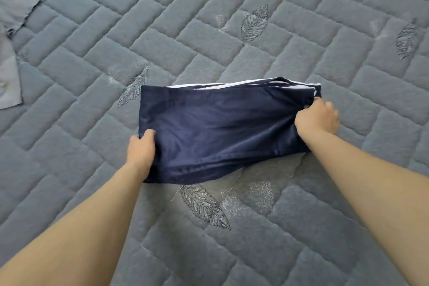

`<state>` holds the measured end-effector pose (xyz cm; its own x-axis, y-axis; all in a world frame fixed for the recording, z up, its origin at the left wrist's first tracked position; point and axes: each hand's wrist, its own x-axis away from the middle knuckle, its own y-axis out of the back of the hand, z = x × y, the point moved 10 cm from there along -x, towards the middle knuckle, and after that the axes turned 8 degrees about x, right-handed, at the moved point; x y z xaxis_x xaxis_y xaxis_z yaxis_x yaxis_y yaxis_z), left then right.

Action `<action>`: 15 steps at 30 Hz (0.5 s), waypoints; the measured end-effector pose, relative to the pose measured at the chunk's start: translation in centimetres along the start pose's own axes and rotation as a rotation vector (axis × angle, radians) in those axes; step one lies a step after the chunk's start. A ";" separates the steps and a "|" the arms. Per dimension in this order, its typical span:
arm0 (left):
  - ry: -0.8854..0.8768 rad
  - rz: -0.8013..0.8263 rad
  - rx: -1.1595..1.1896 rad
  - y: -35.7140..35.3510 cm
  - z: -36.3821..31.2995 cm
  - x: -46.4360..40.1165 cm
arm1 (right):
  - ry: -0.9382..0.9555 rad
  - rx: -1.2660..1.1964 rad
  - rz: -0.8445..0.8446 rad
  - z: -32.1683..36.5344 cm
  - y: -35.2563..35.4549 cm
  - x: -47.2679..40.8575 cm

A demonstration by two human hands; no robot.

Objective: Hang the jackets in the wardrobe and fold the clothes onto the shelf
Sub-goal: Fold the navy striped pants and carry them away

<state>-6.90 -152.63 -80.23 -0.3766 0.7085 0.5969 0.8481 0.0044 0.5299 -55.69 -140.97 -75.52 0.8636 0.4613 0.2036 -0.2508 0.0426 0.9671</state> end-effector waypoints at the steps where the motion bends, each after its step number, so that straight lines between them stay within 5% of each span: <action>1: 0.013 0.071 0.110 -0.4 0.1 0.0 | -0.039 -0.058 -0.003 -0.2 -0.1 0.6; 7: 0.065 0.302 0.190 -0.5 1.8 -0.2 | 0.264 -0.218 -0.267 6.2 2.0 10.9; 12: 0.152 0.345 0.215 0.9 6.6 3.8 | 0.141 -0.221 0.098 7.5 -5.1 20.4; 15: 0.358 0.587 0.022 1.6 12.4 9.5 | 0.068 -0.144 0.178 6.4 -7.0 22.8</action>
<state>-4.50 -137.09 -81.17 0.0505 0.3210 0.9457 0.9553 -0.2917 0.0479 -31.45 -136.41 -76.68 0.7700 0.5314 0.3531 -0.4601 0.0790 0.8844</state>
